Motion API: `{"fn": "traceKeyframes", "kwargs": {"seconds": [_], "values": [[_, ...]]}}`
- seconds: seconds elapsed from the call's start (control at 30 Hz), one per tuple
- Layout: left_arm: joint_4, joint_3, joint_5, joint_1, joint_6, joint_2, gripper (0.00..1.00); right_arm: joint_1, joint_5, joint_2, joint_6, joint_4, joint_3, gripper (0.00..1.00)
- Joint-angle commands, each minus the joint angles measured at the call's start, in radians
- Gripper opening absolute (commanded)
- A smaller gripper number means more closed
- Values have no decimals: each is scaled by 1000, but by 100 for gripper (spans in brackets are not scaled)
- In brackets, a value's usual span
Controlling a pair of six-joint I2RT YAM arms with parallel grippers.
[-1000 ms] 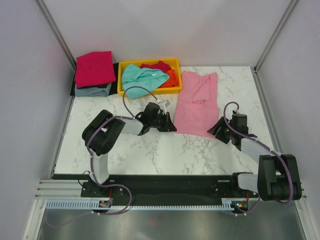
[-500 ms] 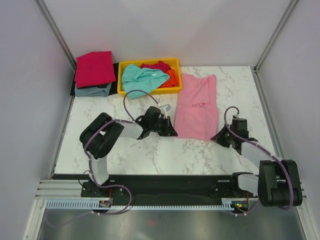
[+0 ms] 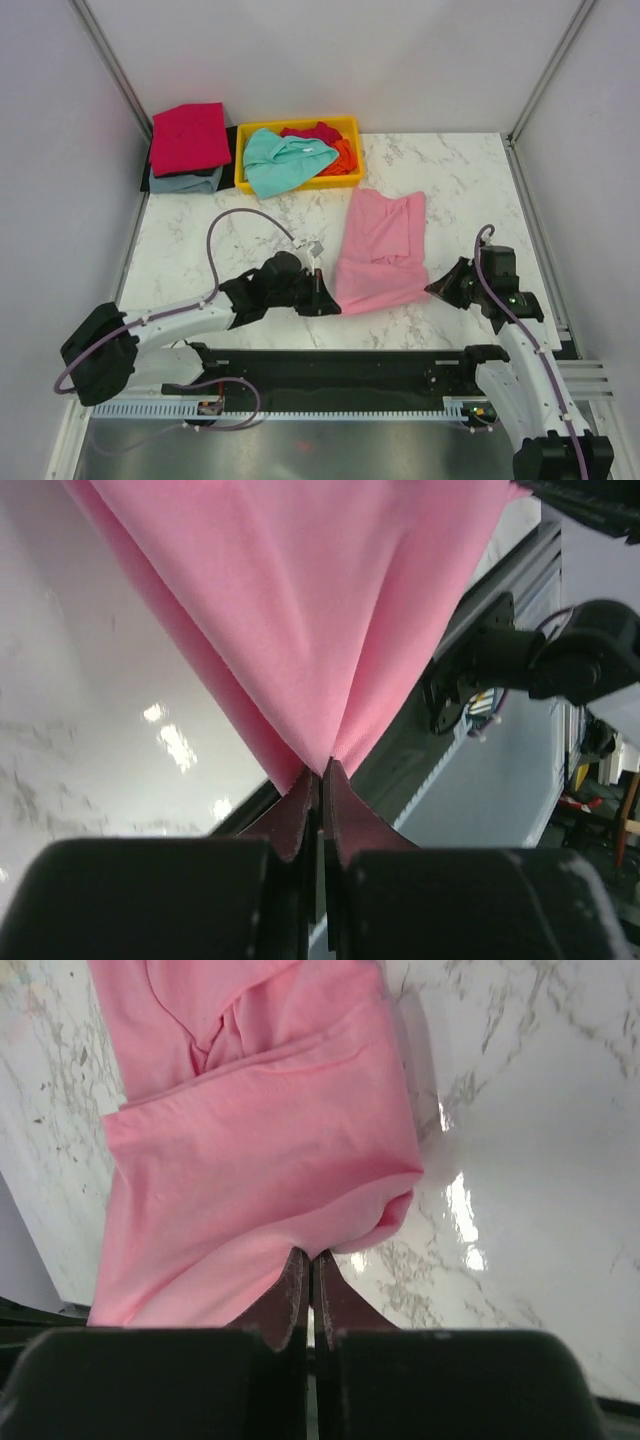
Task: Fold and stack the t-shirts
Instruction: Fold the tshirt
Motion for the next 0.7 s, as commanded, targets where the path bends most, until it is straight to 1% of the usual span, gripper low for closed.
{"fn": "traceKeyframes", "kwargs": {"seconds": [0.0,0.03,0.1,0.13,0.23,0.33,0.4,0.43,0.5,0.53,0.57,0.6,0.67], "values": [[-168,-82,-66,-65,-157,-170,2,-1,-4,-93,-5,-227,63,0],[-185,-107,-84,-95,-197,-210,2,-1,-11,-110,0,-250,73,0],[-251,-125,-101,-120,-232,-275,2,-1,-26,-157,8,-314,102,0],[-278,-139,-117,-138,-266,-345,2,-1,-29,-172,5,-336,114,0],[-355,-152,-126,-158,-318,-463,2,-1,-32,-219,-2,-416,152,0],[-435,-121,-140,-158,-335,-511,2,-1,-67,-240,9,-427,162,0],[-476,-83,-163,-158,-311,-504,4,-1,-74,-223,14,-393,165,0],[-515,-34,-186,-154,-283,-487,5,-1,-65,-212,12,-381,171,0],[-546,17,-192,-137,-254,-412,8,-1,-37,-160,0,-338,201,0],[-573,70,-174,-105,-222,-354,8,-1,-29,-108,-3,-308,232,0],[-578,94,-158,-86,-205,-353,8,-3,-29,-82,-3,-307,247,0],[-579,114,-140,-67,-190,-291,7,-1,-31,-53,-5,-269,261,0],[-579,167,-96,-13,-154,-237,7,-3,-22,24,-8,-237,307,0]]}}
